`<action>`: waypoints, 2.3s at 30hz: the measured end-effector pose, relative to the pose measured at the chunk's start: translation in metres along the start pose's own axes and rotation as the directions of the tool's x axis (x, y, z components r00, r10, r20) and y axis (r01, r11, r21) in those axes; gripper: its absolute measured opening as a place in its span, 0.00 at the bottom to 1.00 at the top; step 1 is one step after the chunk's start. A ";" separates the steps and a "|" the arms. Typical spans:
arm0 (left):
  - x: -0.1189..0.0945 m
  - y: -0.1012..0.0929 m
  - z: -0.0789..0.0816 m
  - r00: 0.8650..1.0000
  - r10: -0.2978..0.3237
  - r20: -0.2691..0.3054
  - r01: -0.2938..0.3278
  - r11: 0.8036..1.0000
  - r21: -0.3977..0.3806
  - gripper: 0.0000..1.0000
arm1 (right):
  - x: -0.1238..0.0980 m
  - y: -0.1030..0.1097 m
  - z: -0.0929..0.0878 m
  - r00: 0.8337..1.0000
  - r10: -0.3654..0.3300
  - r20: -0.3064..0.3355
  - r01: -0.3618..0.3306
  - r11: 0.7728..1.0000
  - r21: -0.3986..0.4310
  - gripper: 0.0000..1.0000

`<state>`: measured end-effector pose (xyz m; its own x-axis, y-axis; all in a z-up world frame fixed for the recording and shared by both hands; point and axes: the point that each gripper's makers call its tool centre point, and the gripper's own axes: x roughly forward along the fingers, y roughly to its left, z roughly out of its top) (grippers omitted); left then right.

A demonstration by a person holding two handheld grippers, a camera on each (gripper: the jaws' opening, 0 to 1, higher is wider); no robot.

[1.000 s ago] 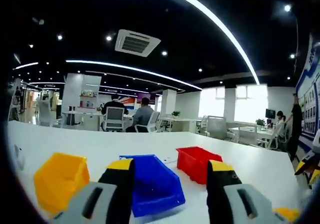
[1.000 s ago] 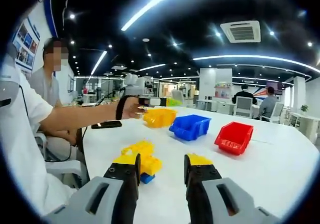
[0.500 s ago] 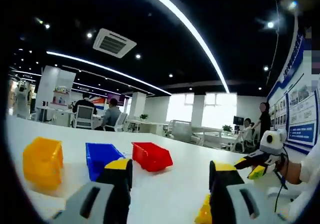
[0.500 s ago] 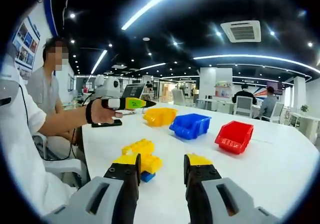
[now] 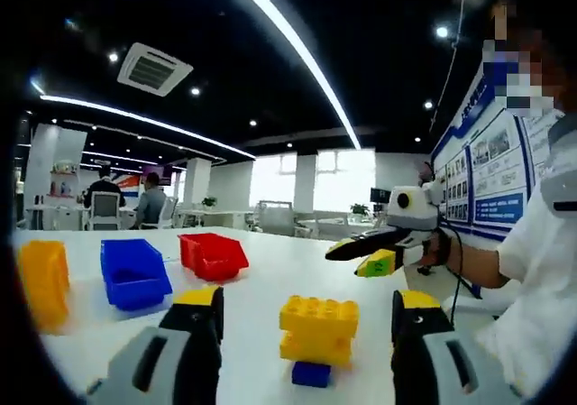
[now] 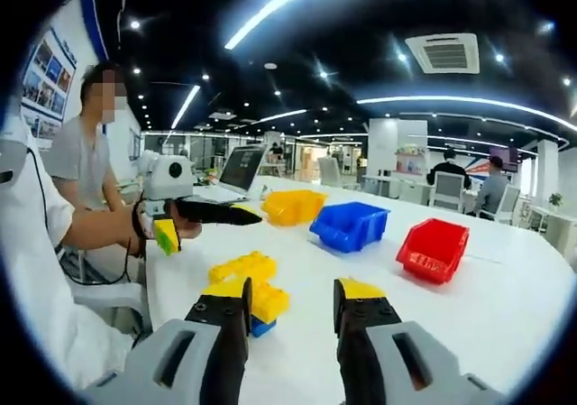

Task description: Take apart the toy blocks one by one and place each separated block into its matching bin, sorting the blocks by their type until all the connected pieces are disassembled and separated into the correct bins

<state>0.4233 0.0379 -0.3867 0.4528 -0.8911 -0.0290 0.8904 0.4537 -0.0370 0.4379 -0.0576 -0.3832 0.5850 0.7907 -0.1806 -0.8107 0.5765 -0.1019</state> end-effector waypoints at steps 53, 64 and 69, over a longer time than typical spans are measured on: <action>0.033 0.013 -0.006 0.997 -0.075 -0.001 0.074 0.980 -0.186 0.46 | 0.049 0.040 -0.036 0.946 0.294 -0.134 -0.314 0.935 -0.162 0.24; -0.008 0.090 0.026 0.987 0.154 0.055 -0.144 0.978 -0.153 0.46 | 0.049 0.040 -0.036 0.948 0.290 -0.135 -0.309 0.938 -0.157 0.24; -0.037 0.136 0.040 0.958 0.282 0.059 -0.273 0.954 -0.127 0.46 | 0.049 0.041 -0.036 0.949 0.285 -0.135 -0.304 0.941 -0.149 0.24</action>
<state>0.5290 0.1323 -0.3506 0.6875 -0.7259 0.0203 0.7195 0.6771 -0.1543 0.4326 -0.0025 -0.4312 0.3207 0.8868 -0.3329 -0.9442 0.2715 -0.1863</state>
